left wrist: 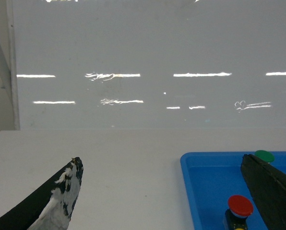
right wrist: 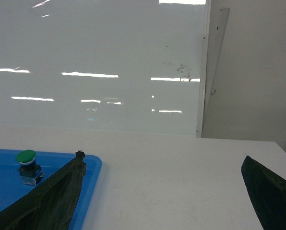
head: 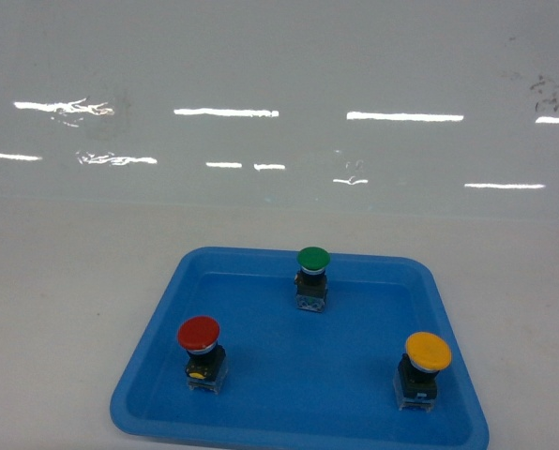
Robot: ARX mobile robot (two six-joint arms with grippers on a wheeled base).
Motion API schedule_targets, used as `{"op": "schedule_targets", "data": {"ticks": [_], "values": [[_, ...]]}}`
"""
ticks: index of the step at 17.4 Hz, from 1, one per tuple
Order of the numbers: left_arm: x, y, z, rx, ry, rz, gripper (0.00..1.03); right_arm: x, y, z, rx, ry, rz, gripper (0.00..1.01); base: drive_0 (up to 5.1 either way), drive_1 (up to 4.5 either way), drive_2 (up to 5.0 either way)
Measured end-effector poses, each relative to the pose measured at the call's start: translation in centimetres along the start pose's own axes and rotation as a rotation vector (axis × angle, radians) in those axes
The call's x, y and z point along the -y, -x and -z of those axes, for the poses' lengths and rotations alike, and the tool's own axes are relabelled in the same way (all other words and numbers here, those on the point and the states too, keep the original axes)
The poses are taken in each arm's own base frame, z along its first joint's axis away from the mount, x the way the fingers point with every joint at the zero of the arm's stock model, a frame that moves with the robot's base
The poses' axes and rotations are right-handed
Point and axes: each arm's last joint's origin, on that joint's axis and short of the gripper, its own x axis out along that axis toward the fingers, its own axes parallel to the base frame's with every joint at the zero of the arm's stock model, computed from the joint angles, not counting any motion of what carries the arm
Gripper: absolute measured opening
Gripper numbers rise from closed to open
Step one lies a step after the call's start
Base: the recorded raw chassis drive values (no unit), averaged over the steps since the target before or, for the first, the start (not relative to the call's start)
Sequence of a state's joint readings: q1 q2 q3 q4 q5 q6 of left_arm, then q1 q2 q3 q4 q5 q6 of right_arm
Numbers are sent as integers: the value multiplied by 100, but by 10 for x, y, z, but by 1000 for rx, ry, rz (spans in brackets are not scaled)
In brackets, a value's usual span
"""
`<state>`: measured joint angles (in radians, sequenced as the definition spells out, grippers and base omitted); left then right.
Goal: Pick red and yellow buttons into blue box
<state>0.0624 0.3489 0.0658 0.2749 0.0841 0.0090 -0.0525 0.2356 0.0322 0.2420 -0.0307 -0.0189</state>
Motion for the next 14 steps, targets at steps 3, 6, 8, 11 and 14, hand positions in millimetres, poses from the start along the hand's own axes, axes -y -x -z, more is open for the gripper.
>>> {"op": "schedule_targets", "data": {"ticks": [3,6,8,11,14], "values": [[1,-23,-23,4,-23,58,98,2,-26,-27,35,24,-14,98,0,0,0],[0,-43,-33,-6,-48,94,98,2,-52,-49,33,49,-22,98,0,0,0],[-1,-58,-35,-25,-55,102,98,-3,-66,-53,9,64,-49,98,0,0,0],[-6,-81,-38,-51,-73,92,98,-15,-84,-63,20,99,-83,98,0,0,0],[-8,-109,-42,-84,-89,100,98,-27,-90,-65,11,132,-102,98,0,0,0]]}}
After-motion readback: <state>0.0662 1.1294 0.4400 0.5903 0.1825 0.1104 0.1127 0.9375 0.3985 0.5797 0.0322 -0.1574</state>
